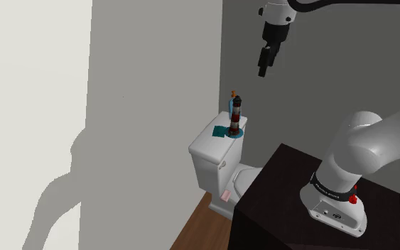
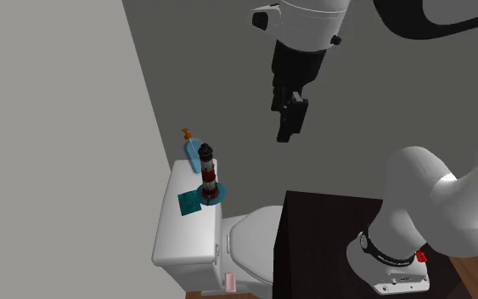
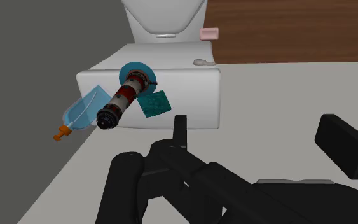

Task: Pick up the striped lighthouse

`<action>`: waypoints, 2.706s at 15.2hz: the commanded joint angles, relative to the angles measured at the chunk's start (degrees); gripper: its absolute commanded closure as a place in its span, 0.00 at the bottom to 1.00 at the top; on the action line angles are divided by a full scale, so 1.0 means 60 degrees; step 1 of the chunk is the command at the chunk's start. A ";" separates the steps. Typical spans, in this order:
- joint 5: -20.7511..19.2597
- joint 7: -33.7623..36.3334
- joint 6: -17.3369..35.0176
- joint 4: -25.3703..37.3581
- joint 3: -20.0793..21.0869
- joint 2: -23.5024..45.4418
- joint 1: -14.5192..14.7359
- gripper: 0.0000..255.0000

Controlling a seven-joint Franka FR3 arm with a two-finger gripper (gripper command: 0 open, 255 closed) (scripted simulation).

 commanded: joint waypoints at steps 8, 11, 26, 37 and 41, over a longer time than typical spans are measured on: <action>-0.0684 -0.0801 0.1476 -0.0080 -0.0658 0.1777 -0.0228 0.00; -0.0933 -0.1115 0.2073 0.0056 -0.0918 0.2655 -0.0330 0.00; -0.1582 -0.2590 0.4319 0.2260 -0.1908 0.7703 -0.0888 0.00; -0.1571 -0.3317 0.4982 0.4473 -0.2118 1.0845 -0.1380 0.00; -0.1580 -0.3214 0.5385 0.4323 -0.2112 1.1112 -0.1402 0.00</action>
